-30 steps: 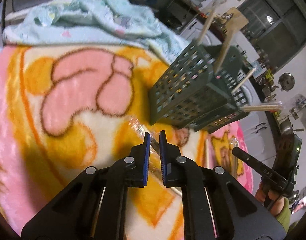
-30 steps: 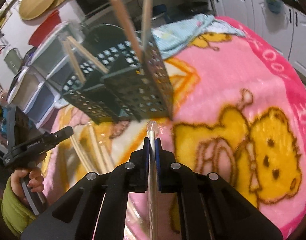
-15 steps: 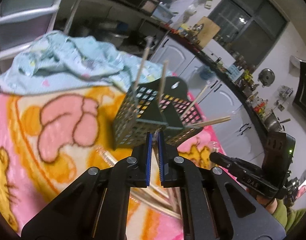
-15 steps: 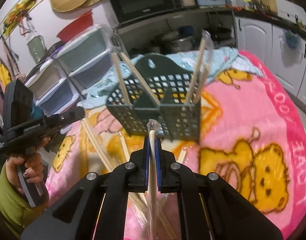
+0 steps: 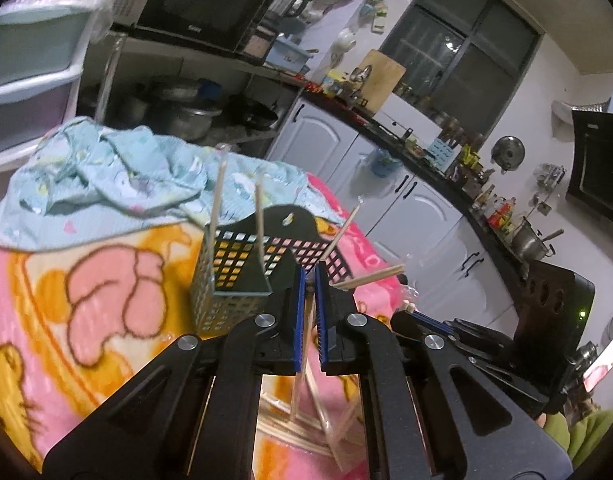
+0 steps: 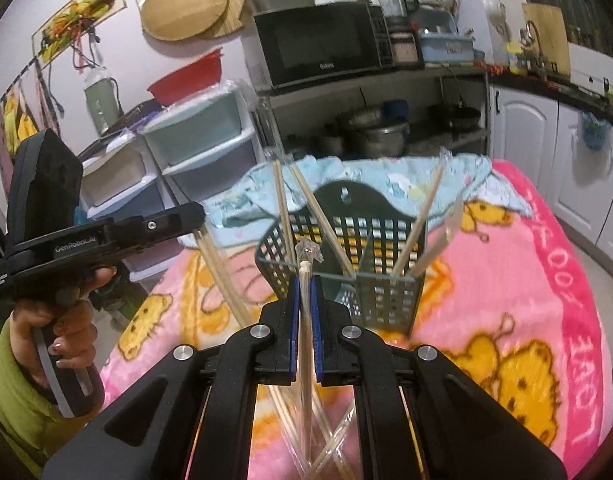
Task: Organize utensils
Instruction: 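Lift both held chopsticks upright and carry them above the green caddy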
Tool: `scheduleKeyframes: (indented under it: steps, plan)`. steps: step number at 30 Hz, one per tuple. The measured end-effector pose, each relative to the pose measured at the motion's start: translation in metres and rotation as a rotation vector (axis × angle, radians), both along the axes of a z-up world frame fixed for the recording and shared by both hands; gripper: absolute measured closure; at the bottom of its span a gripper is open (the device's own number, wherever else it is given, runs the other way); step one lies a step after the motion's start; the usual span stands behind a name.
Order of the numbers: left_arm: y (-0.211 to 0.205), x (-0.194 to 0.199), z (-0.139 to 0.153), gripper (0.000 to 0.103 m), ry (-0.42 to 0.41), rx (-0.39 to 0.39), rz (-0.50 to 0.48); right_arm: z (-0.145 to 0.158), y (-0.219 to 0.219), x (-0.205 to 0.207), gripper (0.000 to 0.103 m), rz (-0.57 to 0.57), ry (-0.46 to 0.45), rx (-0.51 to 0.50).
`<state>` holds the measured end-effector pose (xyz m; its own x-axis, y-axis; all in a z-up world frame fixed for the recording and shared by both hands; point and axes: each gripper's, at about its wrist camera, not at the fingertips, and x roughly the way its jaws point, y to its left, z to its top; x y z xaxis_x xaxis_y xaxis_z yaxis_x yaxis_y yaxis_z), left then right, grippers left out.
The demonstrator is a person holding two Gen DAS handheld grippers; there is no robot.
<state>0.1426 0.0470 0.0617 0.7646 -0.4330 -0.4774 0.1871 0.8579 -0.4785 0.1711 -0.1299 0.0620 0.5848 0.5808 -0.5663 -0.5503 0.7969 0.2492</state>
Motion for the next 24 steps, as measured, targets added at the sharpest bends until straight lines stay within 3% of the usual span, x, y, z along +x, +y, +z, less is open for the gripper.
scheduleKeyframes:
  steps: [24]
  plan:
    - [-0.002,0.012,0.068,0.100,-0.177,0.044,0.025,0.083,0.021,0.005,0.097,0.022,-0.258,0.053]
